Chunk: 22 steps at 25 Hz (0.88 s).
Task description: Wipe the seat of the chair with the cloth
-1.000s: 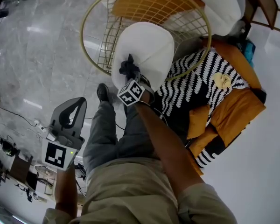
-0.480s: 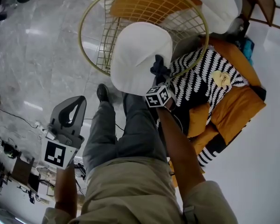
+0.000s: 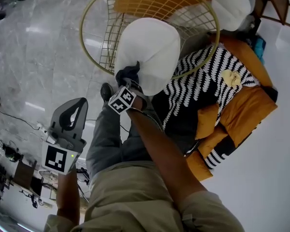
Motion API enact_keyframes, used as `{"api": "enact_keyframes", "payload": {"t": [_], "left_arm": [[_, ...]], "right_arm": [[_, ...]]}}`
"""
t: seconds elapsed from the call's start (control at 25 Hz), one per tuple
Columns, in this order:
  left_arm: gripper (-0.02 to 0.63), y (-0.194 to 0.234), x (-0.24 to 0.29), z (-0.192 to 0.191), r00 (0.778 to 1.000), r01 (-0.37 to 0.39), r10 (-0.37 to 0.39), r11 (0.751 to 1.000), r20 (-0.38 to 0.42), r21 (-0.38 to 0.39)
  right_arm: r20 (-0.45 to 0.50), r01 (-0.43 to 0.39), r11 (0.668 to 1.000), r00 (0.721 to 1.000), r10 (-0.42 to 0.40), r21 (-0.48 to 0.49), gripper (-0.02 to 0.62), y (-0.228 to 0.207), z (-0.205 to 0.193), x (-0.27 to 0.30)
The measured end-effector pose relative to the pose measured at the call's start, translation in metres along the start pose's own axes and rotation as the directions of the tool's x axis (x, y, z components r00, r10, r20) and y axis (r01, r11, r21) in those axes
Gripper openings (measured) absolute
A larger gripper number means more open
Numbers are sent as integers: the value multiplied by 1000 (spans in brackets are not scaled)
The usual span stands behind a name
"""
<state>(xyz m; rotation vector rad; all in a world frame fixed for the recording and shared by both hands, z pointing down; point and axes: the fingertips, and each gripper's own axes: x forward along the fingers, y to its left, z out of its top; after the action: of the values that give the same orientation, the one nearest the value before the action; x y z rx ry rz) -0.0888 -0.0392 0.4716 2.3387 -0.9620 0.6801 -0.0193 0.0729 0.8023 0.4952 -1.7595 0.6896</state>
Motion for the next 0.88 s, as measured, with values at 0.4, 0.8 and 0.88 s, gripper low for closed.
{"api": "enact_keyframes", "payload": {"t": [0.4,0.8,0.88], "left_arm": [[15,-2,2,4,1000,7,-7,1000,6,7],[15,-7,4,9,1000,10,-11,1000,24,8],[15,-7,4,9,1000,10,-10,1000,22,10]], "right_arm": [[-60,57,998,997,-57,-1,75,-38,-57,-16],[-113,317,939,946,-303,133,74,-143,-135,-87],[-117,289,950,954,-276,114,74,-129,-132,-76]]}}
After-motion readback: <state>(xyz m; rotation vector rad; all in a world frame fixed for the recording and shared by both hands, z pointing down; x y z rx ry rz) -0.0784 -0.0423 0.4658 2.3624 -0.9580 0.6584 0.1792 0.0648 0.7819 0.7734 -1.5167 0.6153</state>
